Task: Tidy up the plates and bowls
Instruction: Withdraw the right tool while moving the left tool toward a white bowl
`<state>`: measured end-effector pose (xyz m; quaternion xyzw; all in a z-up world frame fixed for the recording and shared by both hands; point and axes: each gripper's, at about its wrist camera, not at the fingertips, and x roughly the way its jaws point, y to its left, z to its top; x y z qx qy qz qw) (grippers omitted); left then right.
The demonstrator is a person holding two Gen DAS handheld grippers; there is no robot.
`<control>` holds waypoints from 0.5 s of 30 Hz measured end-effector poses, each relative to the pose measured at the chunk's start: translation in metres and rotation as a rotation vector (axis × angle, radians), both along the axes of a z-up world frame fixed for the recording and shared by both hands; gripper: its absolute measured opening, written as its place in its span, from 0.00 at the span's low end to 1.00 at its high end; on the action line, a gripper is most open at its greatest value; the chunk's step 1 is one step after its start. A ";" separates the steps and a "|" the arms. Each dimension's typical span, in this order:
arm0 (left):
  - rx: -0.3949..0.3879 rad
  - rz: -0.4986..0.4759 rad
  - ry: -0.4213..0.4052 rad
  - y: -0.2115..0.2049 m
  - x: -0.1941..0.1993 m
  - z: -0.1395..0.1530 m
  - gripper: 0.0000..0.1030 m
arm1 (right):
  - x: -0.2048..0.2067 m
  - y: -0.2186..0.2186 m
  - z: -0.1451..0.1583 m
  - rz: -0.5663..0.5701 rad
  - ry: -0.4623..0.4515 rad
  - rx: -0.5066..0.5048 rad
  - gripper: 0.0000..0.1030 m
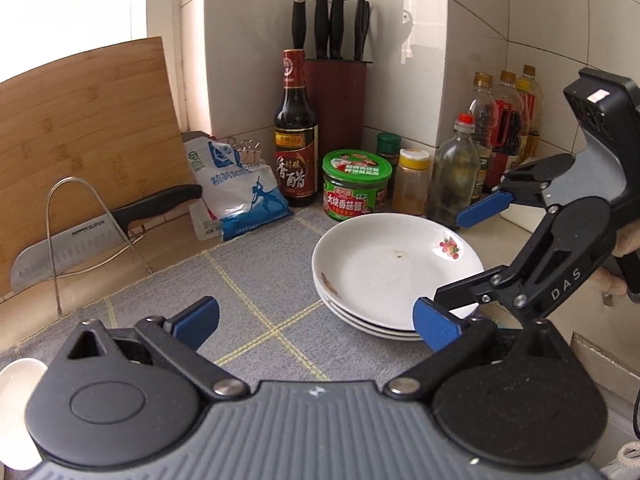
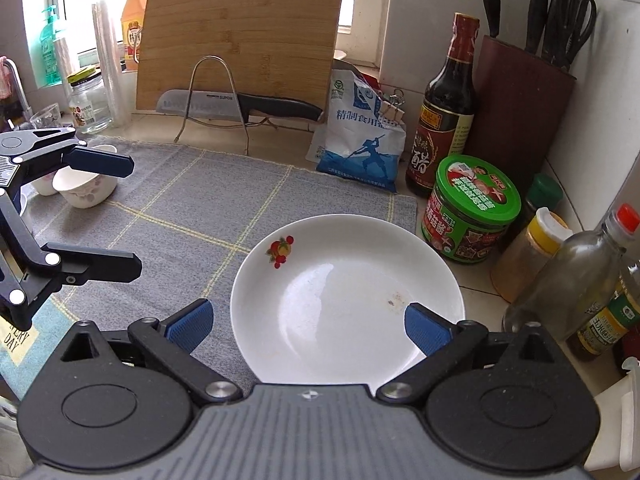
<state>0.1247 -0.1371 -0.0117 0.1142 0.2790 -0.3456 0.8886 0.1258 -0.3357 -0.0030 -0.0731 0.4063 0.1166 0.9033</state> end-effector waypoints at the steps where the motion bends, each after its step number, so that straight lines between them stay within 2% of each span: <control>1: 0.005 0.011 0.004 0.003 -0.003 0.000 0.99 | -0.002 0.005 0.001 0.015 -0.008 0.003 1.00; 4: 0.017 0.093 -0.032 0.016 -0.019 0.000 0.99 | -0.007 0.019 0.000 0.051 -0.028 0.025 1.00; 8: 0.030 0.223 -0.026 0.039 -0.033 -0.002 0.99 | -0.012 0.040 -0.006 0.090 -0.044 0.067 1.00; 15: 0.040 0.331 0.005 0.086 -0.051 -0.004 0.99 | -0.020 0.099 -0.016 0.209 -0.063 0.056 1.00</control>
